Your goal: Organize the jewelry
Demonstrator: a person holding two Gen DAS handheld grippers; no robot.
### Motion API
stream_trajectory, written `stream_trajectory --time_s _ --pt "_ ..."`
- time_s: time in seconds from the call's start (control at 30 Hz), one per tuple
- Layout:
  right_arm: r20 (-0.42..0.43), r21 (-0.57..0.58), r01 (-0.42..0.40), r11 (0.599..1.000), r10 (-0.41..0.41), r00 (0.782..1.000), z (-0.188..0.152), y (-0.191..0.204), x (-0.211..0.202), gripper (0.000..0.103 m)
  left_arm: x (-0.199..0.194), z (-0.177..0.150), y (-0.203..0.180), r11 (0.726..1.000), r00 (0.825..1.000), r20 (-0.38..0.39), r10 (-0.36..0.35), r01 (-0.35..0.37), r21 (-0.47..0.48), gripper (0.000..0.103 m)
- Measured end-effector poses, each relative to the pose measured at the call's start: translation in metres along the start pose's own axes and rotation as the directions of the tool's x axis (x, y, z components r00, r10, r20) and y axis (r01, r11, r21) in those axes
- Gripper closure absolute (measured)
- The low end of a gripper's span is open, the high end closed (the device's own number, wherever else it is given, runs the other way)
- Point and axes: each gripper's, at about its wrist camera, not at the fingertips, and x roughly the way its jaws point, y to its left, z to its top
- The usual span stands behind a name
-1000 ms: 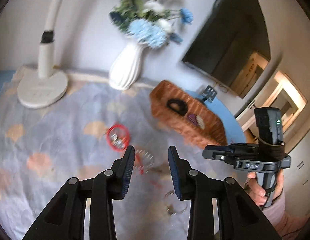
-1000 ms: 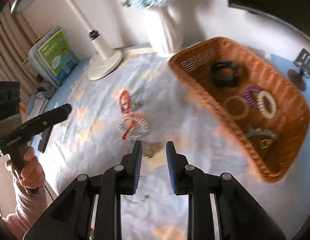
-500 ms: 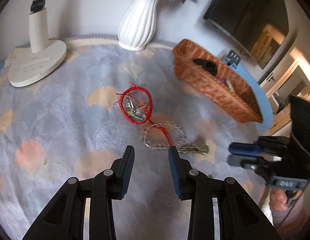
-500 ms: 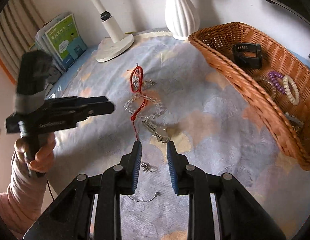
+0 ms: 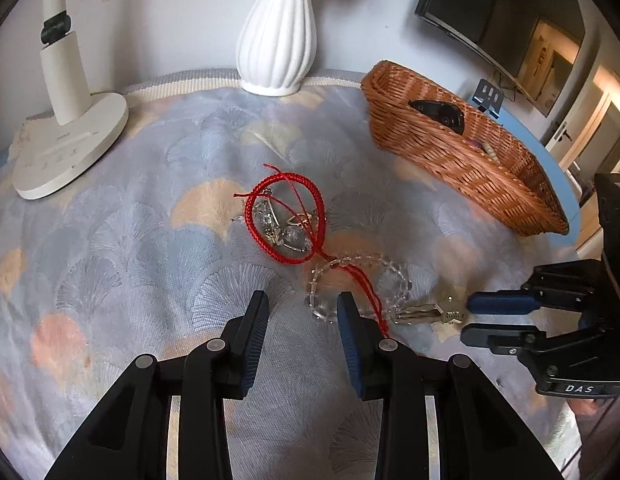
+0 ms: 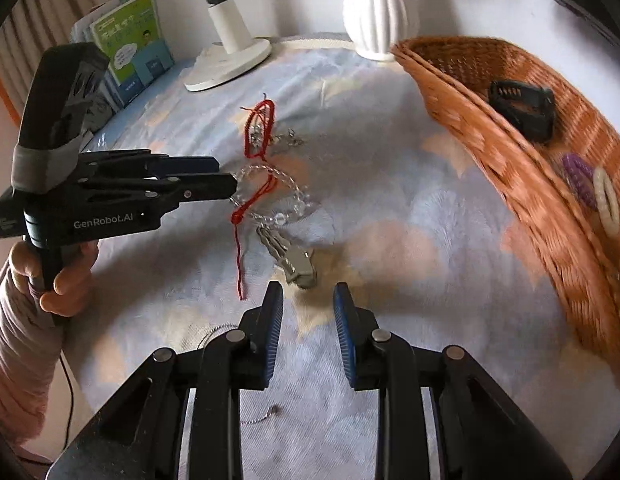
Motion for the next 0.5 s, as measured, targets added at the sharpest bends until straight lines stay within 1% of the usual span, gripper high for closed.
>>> stream_trajectory --time_s 0.13,0.23,0.33,0.4,0.43,0.47,0.5 --pt "0.006 -0.063 0.024 0.998 -0.024 1.0 0.008 0.007 0.007 0.069 -0.001 0.0 0.0 1.0 1.0 0.01 0.006 -0.006 0.001 0.067" --pt "0.02 -0.119 0.068 0.991 -0.066 0.998 0.012 0.015 0.013 0.069 0.0 0.0 -0.004 1.0 1.0 0.013 0.028 -0.029 0.01 0.067" --pt "0.04 -0.161 0.109 0.981 -0.103 0.994 0.013 0.023 0.017 0.069 0.002 -0.001 -0.012 0.996 0.997 0.015 0.074 -0.074 0.039 0.067" --pt "0.048 -0.173 0.122 0.977 -0.115 0.992 0.012 0.025 0.017 0.069 0.004 -0.002 -0.02 0.99 0.992 0.018 0.122 -0.123 0.074 0.067" --pt "0.05 -0.177 0.122 0.977 -0.115 0.992 0.012 0.025 0.016 0.071 0.005 -0.004 -0.027 0.981 0.987 0.021 0.161 -0.163 0.101 0.068" --pt "0.052 -0.181 0.12 0.976 -0.112 0.992 0.011 0.026 0.016 0.074 0.006 -0.004 -0.031 0.977 0.983 0.024 0.18 -0.182 0.115 0.07" --pt "0.053 -0.184 0.122 0.975 -0.114 0.992 0.009 0.026 0.015 0.076 0.006 -0.006 -0.036 0.974 0.982 0.025 0.186 -0.188 0.13 0.082"
